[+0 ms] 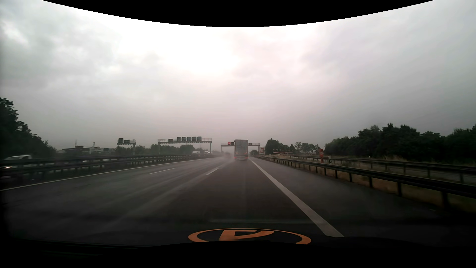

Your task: Follow the waypoints while adhering to traffic rules and regulations

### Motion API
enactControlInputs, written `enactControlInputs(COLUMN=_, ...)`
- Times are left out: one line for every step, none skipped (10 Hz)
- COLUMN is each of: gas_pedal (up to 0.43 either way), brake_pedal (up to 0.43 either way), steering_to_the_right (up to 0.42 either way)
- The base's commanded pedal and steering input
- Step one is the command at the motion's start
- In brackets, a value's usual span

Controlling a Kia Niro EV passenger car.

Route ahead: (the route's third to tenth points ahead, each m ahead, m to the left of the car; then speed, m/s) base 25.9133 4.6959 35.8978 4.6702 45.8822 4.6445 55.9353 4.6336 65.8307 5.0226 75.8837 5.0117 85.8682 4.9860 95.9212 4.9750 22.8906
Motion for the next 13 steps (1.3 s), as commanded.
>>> enactControlInputs(gas_pedal=0.118, brake_pedal=0.0, steering_to_the_right=-0.001)
enactControlInputs(gas_pedal=0.118, brake_pedal=0.0, steering_to_the_right=-0.003)
enactControlInputs(gas_pedal=0.118, brake_pedal=0.0, steering_to_the_right=-0.003)
enactControlInputs(gas_pedal=0.118, brake_pedal=0.0, steering_to_the_right=-0.003)
enactControlInputs(gas_pedal=0.118, brake_pedal=0.0, steering_to_the_right=-0.003)
enactControlInputs(gas_pedal=0.118, brake_pedal=0.0, steering_to_the_right=-0.003)
enactControlInputs(gas_pedal=0.118, brake_pedal=0.0, steering_to_the_right=-0.003)
enactControlInputs(gas_pedal=0.118, brake_pedal=0.0, steering_to_the_right=-0.003)
enactControlInputs(gas_pedal=0.11, brake_pedal=0.0, steering_to_the_right=-0.002)
enactControlInputs(gas_pedal=0.11, brake_pedal=0.0, steering_to_the_right=-0.002)
enactControlInputs(gas_pedal=0.11, brake_pedal=0.0, steering_to_the_right=-0.002)
enactControlInputs(gas_pedal=0.11, brake_pedal=0.0, steering_to_the_right=-0.002)
enactControlInputs(gas_pedal=0.11, brake_pedal=0.0, steering_to_the_right=-0.002)
